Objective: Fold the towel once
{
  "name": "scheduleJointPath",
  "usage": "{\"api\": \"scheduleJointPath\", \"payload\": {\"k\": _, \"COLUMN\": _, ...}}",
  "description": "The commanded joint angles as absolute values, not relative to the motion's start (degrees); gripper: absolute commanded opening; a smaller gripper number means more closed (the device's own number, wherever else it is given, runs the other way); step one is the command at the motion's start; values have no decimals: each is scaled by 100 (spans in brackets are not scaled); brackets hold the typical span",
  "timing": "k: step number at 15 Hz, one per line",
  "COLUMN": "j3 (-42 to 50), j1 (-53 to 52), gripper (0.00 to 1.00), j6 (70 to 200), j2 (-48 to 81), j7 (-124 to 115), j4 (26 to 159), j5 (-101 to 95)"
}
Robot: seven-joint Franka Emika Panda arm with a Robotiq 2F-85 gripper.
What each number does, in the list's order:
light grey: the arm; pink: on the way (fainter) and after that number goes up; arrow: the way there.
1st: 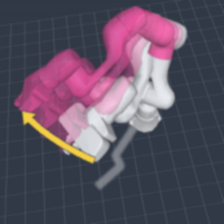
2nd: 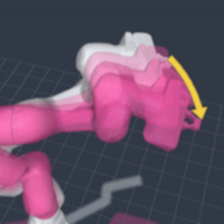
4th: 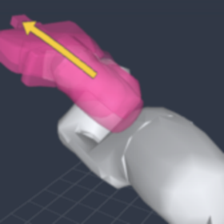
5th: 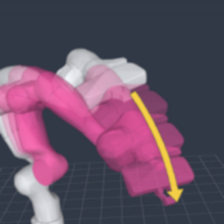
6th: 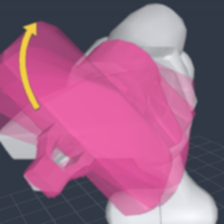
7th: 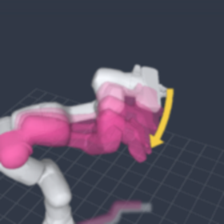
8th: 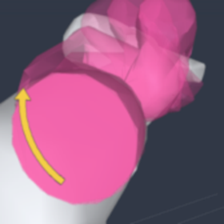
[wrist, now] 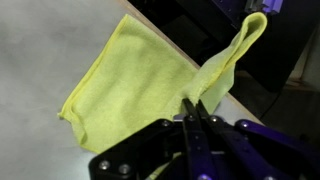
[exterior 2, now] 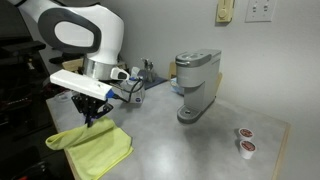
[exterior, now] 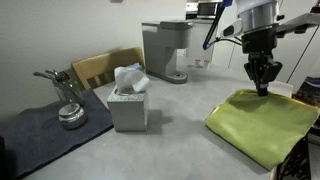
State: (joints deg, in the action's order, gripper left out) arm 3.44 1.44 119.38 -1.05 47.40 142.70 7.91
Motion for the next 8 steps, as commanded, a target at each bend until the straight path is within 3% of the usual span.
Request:
{"api": "scheduleJointPath", "payload": {"k": 1, "j3": 399, "j1": 262, "gripper": 1, "j6": 12043, "j2": 373, "j7": 4908, "j4": 14101, "j5": 920}}
{"api": "scheduleJointPath", "payload": {"k": 8, "j3": 561, "j1": 674, "gripper": 1, "j6": 11609, "j2": 1090, "j7": 5253, "j4": 13421, "j5": 553}}
